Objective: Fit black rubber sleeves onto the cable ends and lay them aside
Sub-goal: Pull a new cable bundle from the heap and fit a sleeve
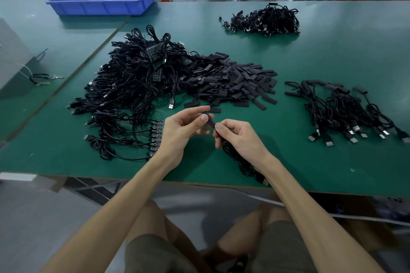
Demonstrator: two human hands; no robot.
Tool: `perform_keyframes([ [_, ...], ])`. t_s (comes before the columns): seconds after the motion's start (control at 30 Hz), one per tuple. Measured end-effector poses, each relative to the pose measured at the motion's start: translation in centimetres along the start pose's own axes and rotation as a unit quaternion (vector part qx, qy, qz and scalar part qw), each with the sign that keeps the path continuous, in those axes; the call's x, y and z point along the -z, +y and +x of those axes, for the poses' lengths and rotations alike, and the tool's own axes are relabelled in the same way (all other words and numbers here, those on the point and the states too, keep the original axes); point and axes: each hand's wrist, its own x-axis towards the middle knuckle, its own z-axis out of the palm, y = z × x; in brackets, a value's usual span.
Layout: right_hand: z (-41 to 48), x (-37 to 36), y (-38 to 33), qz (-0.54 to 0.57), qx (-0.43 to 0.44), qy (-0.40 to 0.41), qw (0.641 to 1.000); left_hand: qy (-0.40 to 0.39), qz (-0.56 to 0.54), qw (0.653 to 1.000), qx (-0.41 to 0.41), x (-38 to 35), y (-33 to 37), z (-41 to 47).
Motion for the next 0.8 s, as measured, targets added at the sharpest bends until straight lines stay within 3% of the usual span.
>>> perform_keyframes([
  [0.67, 0.10, 0.08, 0.49, -0.007, -0.003, 0.010, 1.000, 0.019, -0.002, 1.000, 0.003, 0.13, -0.37, -0.01],
  [0.8, 0.15, 0.01, 0.53, -0.009, 0.000, 0.025, 1.000, 0.031, 0.039, 0.999, 0.000, -0.15, -0.56, 0.05],
])
